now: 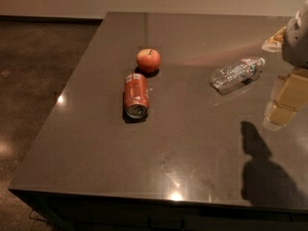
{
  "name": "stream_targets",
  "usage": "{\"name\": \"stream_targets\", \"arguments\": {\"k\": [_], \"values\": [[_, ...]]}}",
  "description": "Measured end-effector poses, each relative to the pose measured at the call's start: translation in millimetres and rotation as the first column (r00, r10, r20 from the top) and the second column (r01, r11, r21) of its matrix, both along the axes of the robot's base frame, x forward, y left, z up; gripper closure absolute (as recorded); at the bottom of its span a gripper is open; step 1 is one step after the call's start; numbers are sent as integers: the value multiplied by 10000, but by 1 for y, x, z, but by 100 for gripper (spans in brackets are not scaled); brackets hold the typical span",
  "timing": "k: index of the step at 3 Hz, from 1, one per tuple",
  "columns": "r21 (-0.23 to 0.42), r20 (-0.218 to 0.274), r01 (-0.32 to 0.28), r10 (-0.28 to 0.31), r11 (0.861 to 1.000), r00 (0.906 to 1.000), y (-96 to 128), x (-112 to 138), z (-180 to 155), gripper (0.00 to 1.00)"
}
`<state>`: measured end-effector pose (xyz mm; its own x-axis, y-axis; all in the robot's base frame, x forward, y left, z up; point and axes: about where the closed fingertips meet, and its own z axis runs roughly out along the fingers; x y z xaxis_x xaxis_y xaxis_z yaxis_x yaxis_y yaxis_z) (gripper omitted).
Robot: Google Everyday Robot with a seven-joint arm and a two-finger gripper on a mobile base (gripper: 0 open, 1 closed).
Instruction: Place coke can upright
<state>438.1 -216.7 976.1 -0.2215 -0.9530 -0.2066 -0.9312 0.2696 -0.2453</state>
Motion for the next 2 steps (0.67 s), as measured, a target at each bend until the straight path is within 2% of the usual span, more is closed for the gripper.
{"name": "stream_targets", "arguments": {"k": [1,2], "values": [[0,3,-2,2,10000,10000,0,0,0,0],[18,136,-426,426,9991,9990,9,7,4,0]]}}
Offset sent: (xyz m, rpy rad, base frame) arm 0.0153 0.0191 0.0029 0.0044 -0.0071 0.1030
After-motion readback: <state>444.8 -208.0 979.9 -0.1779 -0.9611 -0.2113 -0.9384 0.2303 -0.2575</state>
